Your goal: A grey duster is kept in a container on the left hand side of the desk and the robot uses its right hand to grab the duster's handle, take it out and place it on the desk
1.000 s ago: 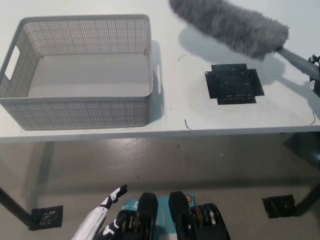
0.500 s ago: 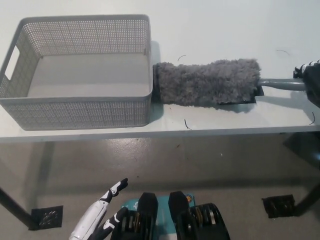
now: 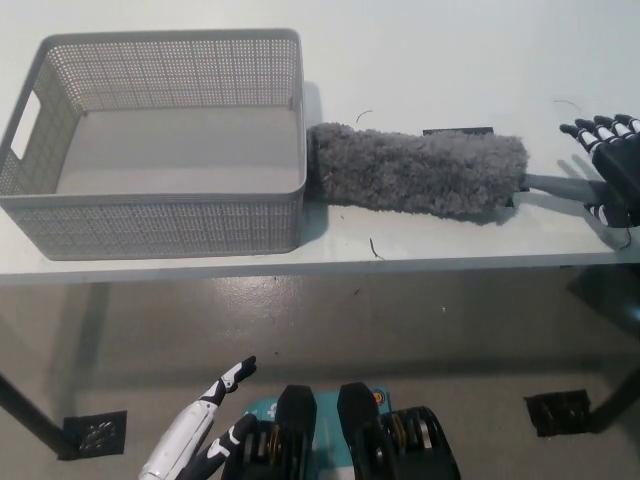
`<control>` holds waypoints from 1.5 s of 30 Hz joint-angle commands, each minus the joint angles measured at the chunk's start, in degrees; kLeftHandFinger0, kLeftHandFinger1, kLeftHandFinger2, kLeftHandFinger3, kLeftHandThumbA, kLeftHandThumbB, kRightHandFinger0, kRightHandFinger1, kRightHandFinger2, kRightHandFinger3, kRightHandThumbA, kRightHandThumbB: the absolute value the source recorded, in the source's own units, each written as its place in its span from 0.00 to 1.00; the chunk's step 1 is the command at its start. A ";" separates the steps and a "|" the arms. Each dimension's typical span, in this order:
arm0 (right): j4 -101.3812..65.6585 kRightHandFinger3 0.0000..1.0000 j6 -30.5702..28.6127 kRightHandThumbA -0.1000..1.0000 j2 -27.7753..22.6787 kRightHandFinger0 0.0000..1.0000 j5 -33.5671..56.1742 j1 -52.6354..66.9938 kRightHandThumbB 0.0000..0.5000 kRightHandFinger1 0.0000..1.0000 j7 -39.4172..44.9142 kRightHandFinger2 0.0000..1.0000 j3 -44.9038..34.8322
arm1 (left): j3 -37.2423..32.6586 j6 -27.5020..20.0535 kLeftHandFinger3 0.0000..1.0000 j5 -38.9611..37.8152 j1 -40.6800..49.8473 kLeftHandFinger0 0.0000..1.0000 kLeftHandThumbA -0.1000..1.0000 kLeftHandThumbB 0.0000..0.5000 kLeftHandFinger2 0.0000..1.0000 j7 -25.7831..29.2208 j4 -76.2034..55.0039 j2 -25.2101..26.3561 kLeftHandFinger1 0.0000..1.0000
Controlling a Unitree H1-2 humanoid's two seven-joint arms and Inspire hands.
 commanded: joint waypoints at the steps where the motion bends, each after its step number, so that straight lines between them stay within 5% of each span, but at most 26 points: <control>1: -11.88 1.00 26.54 0.70 -11.64 1.00 30.78 -16.31 0.98 1.00 44.27 1.00 -13.16 | 0.84 -0.74 1.00 -0.19 -0.11 1.00 1.00 0.28 1.00 0.64 -1.94 0.73 1.00; 2: -14.12 1.00 28.33 0.71 -13.24 1.00 35.99 -16.83 0.98 1.00 46.19 1.00 -15.69 | 0.90 -0.78 1.00 -0.25 -0.03 1.00 1.00 0.28 1.00 0.66 -2.00 0.76 1.00; 3: -17.62 1.00 29.58 0.67 -13.53 1.00 48.10 -16.27 0.75 1.00 44.37 1.00 -24.12 | 0.94 -0.79 1.00 -0.39 -0.15 1.00 1.00 0.30 1.00 0.60 -1.90 0.82 1.00; 5: -23.98 1.00 30.21 0.60 -12.99 1.00 66.61 -15.08 0.70 1.00 38.04 1.00 -34.40 | 1.01 -0.60 1.00 -0.63 -0.58 1.00 1.00 0.31 1.00 0.56 -1.56 0.72 1.00; 7: -29.62 1.00 30.21 0.71 -12.73 1.00 74.25 -14.87 0.75 1.00 34.02 1.00 -39.03 | 1.10 -0.63 1.00 -0.72 -0.82 1.00 1.00 0.32 1.00 0.72 -1.23 0.56 1.00; 9: -38.23 1.00 30.21 0.92 -12.99 1.00 83.32 -17.68 0.97 1.00 23.00 1.00 -41.66 | 1.31 -0.90 1.00 -0.59 -0.87 1.00 1.00 0.28 1.00 1.08 -1.00 0.56 1.00; 10: -46.76 1.00 30.21 1.00 -13.80 1.00 89.27 -21.21 1.00 1.00 14.98 1.00 -44.00 | 1.40 -0.76 1.00 -0.53 -0.60 1.00 1.00 0.27 1.00 1.08 -1.28 0.70 1.00; 14: -53.93 1.00 28.73 1.00 -16.65 1.00 98.78 -26.42 1.00 1.00 7.91 1.00 -53.06 | 1.45 -1.00 1.00 -0.93 -0.14 1.00 1.00 0.25 1.00 0.86 -1.34 0.96 1.00; 18: -59.44 1.00 16.89 1.00 -25.33 1.00 115.28 -29.70 1.00 1.00 -6.38 1.00 -57.13 | 1.65 -1.32 1.00 -1.42 0.18 1.00 1.00 0.26 1.00 0.84 -0.77 1.16 1.00; 22: -67.10 1.00 6.55 1.00 -29.28 1.00 119.72 -28.92 0.93 1.00 -16.45 1.00 -55.77 | 1.59 -1.13 1.00 -1.07 0.31 1.00 1.00 0.26 1.00 0.91 -0.92 1.12 1.00; 23: -70.53 1.00 2.83 1.00 -31.43 1.00 118.99 -25.29 0.83 1.00 -18.28 1.00 -57.34 | 1.46 -1.32 1.00 -0.92 0.28 1.00 1.00 0.25 1.00 1.04 -0.70 0.93 1.00; 27: -80.92 1.00 -0.93 1.00 -34.70 1.00 111.51 -11.22 0.80 1.00 -26.71 1.00 -62.80 | 1.30 -1.89 1.00 -0.92 0.33 1.00 1.00 0.23 1.00 1.28 0.00 0.61 1.00; 28: -85.58 1.00 -6.19 1.00 -32.70 1.00 100.15 -5.89 0.56 1.00 -30.14 1.00 -54.94 | 1.23 -1.82 1.00 -1.37 0.71 1.00 1.00 0.27 1.00 1.11 0.32 0.44 1.00; 31: -86.95 1.00 -17.26 1.00 -23.63 1.00 81.17 9.95 0.70 1.00 -29.33 1.00 -46.65 | 1.08 -2.09 1.00 -1.64 1.03 1.00 1.00 0.26 1.00 1.18 0.79 0.03 1.00; 33: -86.95 1.00 -23.06 0.90 -7.14 1.00 66.53 19.14 0.71 1.00 -24.30 1.00 -37.93 | 0.95 -2.69 1.00 -1.76 1.07 1.00 1.00 0.23 1.00 1.26 1.21 -0.15 1.00; 34: -86.95 1.00 -23.63 0.86 6.03 1.00 58.70 21.78 0.67 1.00 -20.07 1.00 -31.27 | 0.84 -2.98 1.00 -1.58 1.09 1.00 1.00 0.24 1.00 1.42 1.43 -0.34 1.00; 35: -86.95 1.00 -23.64 0.98 14.54 1.00 53.29 25.08 0.63 1.00 -17.64 1.00 -26.34 | 0.78 -3.00 1.00 -1.29 1.13 1.00 1.00 0.25 1.00 1.60 1.44 -0.47 1.00; 36: -86.95 1.00 -23.64 1.00 25.16 1.00 44.72 32.54 0.78 1.00 -15.43 1.00 -19.22 | 0.64 -2.81 1.00 -0.82 1.26 1.00 1.00 0.25 1.00 1.77 1.34 -0.68 1.00; 37: -86.95 1.00 -23.64 1.00 31.93 1.00 35.49 41.02 0.68 1.00 -15.78 1.00 -12.61 | 0.51 -2.59 1.00 -0.50 1.30 1.00 1.00 0.26 1.00 1.84 1.26 -0.85 1.00; 39: -86.95 1.00 -23.64 1.00 35.71 1.00 29.93 45.94 0.49 1.00 -14.90 1.00 -9.23 | 0.52 -2.56 1.00 -1.03 0.90 1.00 1.00 0.24 1.00 1.61 1.57 -1.02 1.00; 41: -86.95 1.00 -23.64 1.00 37.74 1.00 25.41 50.12 0.48 1.00 -15.51 1.00 -4.93 | 0.54 -2.91 1.00 -1.52 0.79 1.00 1.00 0.25 1.00 1.41 1.91 -1.01 1.00; 42: -86.95 1.00 -23.64 1.00 41.20 1.00 19.71 52.35 0.15 1.00 -15.91 1.00 -1.14 | 0.54 -3.01 1.00 -1.46 0.81 1.00 1.00 0.27 1.00 1.37 2.00 -0.91 1.00; 43: -86.95 1.00 -23.64 1.00 43.32 1.00 17.53 52.83 0.01 1.00 -15.82 1.00 2.25 | 0.50 -3.05 1.00 -1.24 0.77 1.00 1.00 0.29 1.00 1.41 2.01 -0.89 1.00; 45: -86.95 1.00 -21.97 1.00 43.17 1.00 20.66 54.96 0.02 1.00 -12.23 1.00 4.89 | 0.46 -3.30 1.00 -1.22 0.60 1.00 1.00 0.27 1.00 1.30 2.18 -0.77 1.00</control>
